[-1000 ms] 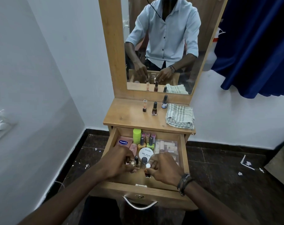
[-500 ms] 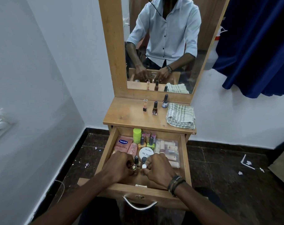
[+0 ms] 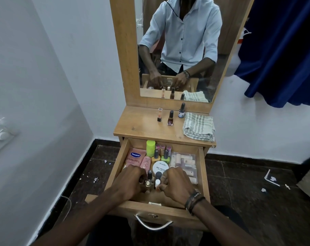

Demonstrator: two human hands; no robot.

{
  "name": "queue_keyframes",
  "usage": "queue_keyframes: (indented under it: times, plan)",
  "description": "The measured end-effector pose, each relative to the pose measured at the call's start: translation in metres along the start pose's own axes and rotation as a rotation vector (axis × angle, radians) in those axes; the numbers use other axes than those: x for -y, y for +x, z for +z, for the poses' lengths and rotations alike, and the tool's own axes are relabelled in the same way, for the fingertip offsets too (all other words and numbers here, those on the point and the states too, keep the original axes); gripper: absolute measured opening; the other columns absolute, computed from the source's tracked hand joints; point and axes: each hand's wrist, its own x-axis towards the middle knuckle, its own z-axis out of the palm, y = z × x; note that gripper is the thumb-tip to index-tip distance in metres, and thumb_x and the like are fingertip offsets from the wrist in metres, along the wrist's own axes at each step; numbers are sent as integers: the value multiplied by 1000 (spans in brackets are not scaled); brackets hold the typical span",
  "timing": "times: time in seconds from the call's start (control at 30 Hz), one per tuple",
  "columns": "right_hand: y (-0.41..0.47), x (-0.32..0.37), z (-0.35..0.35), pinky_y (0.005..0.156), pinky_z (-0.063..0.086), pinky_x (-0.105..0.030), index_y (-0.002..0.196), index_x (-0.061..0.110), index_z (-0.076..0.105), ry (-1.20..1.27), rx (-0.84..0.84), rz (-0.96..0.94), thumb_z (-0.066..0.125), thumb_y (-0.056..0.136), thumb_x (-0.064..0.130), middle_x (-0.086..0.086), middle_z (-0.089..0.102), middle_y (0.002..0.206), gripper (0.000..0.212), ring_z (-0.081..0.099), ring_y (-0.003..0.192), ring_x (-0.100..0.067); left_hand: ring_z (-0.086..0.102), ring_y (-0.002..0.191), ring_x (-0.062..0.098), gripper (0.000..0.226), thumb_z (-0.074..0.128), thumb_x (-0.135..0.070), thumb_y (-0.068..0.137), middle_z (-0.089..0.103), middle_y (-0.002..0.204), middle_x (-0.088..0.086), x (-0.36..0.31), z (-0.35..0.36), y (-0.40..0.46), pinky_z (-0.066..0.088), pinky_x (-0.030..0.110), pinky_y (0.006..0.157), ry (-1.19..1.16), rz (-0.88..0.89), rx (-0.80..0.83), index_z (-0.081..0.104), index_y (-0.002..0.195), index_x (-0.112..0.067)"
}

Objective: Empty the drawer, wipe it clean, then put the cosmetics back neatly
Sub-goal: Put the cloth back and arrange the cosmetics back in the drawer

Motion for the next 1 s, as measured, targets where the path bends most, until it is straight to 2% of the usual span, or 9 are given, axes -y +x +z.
queue_keyframes:
  times: [0.07, 0.13, 0.3, 0.43, 0.57, 0.67, 0.77, 0.87, 1.0]
  plan:
    - [2, -1, -5, 70, 57, -33, 84, 16, 73, -6, 25, 9, 82, 72, 35, -4, 72, 89, 24, 68, 87, -22, 61, 81, 13, 38, 83, -40, 67, 69, 93, -3, 1, -6, 0, 54, 29, 69, -4, -2, 45, 70, 97, -21]
    - [2, 1, -21, 66, 58, -32, 83, 15, 73, -22, 50, 24, 87, 69, 38, -2, 72, 85, 31, 68, 80, -17, 60, 79, 11, 46, 85, -43, 64, 68, 91, -2, -1, -21, 1, 49, 24, 65, -32, 6, 105, 70, 98, -17]
    - [18, 5, -90, 53, 44, -23, 67, 13, 68, 69, 97, 79, 87, 69, 41, 3, 67, 66, 34, 62, 60, -9, 66, 73, 12, 37, 89, -39, 62, 70, 79, -5, -8, -84, 17, 53, 24, 64, -81, 9, 66, 75, 85, -14]
    - [54, 8, -135, 67, 54, -28, 84, 12, 71, 158, -198, 106, 82, 76, 37, 0, 70, 80, 29, 65, 72, -13, 61, 68, 6, 31, 88, -33, 65, 67, 74, -7, -20, -117, 57, 40, 12, 56, -219, 47, -173, 75, 85, -13]
    - [97, 11, -146, 76, 57, -35, 94, 15, 71, 103, -463, 73, 80, 81, 25, -2, 72, 89, 19, 68, 88, -22, 66, 89, 18, 38, 77, -13, 81, 70, 106, 6, -39, -111, 110, 52, 27, 77, -310, 63, -386, 66, 117, -7]
    - [115, 19, -141, 83, 55, -36, 118, 12, 66, -25, -446, 25, 74, 85, 18, -7, 70, 112, 35, 65, 106, -28, 60, 114, 27, 58, 66, 6, 81, 58, 135, 11, -49, -100, 139, 50, 35, 94, -259, 99, -405, 52, 136, -7]
    - [124, 23, -133, 79, 54, -39, 119, 11, 64, -87, -409, 20, 70, 86, 16, -11, 68, 114, 35, 63, 109, -33, 53, 125, 28, 68, 57, 14, 78, 50, 143, 12, -56, -93, 153, 43, 36, 102, -238, 102, -410, 45, 142, -5]
    - [127, 21, -126, 76, 54, -39, 120, 12, 65, -94, -345, 41, 66, 87, 10, -12, 69, 110, 33, 64, 105, -35, 53, 125, 30, 66, 53, 16, 77, 55, 139, 12, -52, -85, 160, 44, 39, 104, -251, 70, -412, 50, 139, -7]
    - [124, 19, -119, 79, 56, -42, 123, 14, 66, -66, -386, 18, 57, 87, -3, -12, 69, 109, 41, 64, 102, -35, 64, 107, 29, 50, 53, 12, 81, 69, 117, 13, -46, -81, 163, 53, 42, 91, -276, 38, -510, 63, 126, -9]
